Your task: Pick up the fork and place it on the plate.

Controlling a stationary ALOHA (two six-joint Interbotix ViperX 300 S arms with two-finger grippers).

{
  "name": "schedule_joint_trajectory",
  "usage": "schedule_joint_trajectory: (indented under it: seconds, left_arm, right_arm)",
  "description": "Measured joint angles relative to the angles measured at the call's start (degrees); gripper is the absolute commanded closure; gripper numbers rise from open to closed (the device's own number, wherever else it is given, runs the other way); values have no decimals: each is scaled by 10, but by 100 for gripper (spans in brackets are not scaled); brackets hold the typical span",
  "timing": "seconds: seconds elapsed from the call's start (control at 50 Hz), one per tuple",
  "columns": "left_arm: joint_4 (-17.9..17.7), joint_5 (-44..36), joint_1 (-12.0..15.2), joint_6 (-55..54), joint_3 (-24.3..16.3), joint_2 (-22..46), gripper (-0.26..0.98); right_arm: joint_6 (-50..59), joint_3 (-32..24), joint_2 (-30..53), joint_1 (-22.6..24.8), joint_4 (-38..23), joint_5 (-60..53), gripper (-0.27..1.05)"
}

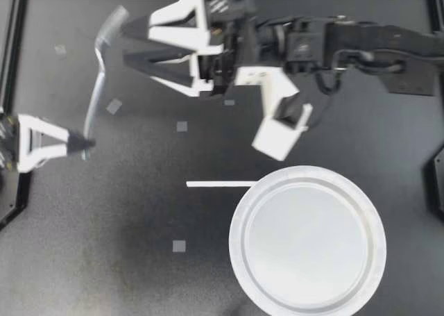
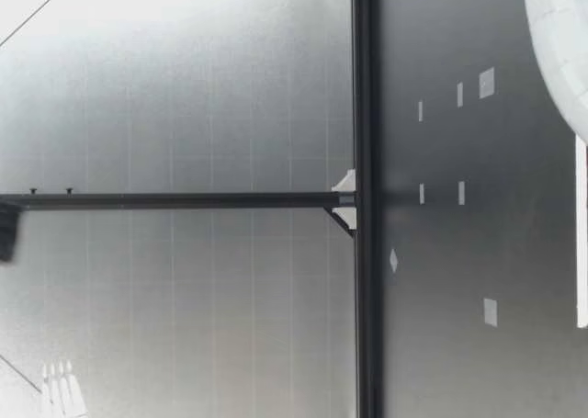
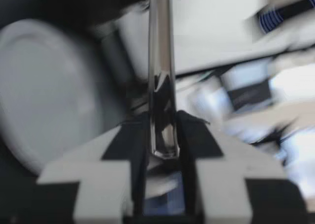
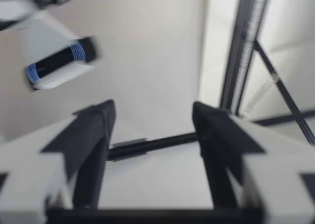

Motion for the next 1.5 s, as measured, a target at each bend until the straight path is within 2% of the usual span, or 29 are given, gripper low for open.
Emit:
schedule_joint_trajectory:
  seconds: [0.08, 0.2, 0.34, 0.44, 0.54, 0.6, 0.74, 0.88, 1.1, 1.3, 1.5]
  left_arm:
    - [29, 81, 4, 58, -17, 4, 66]
    - [87, 222, 11, 156, -83, 8, 66]
    - [157, 331, 13, 225, -141, 11, 66]
    - [215, 392, 13, 258, -140, 23, 66]
    - [250, 417, 13, 285, -113, 52, 66]
    - [257, 405, 14, 299, -97, 81, 66]
    - [259, 338, 7, 330, -94, 157, 66]
    - [259, 316, -20, 371, -120, 267, 66]
    - [260, 311, -54, 387, -158, 410, 66]
    - [259, 301, -81, 384, -187, 466, 66]
    - [260, 265, -83, 395, -212, 499, 66]
  right_arm:
    - [5, 26, -26, 4, 54, -4, 15]
    - [10, 77, -61, 7, 160, -4, 15]
    - [12, 145, -98, 7, 275, -4, 16]
    - [12, 200, -125, 7, 363, -25, 16]
    - [17, 246, -144, 7, 429, -58, 16]
    - [27, 267, -150, 7, 459, -71, 16]
    - [85, 307, -151, 7, 499, -95, 16]
    - [124, 334, -151, 7, 505, -120, 16]
    - [134, 344, -151, 7, 517, -134, 16]
    - [134, 345, -149, 7, 517, -134, 16]
    - [136, 352, -143, 7, 517, -135, 16]
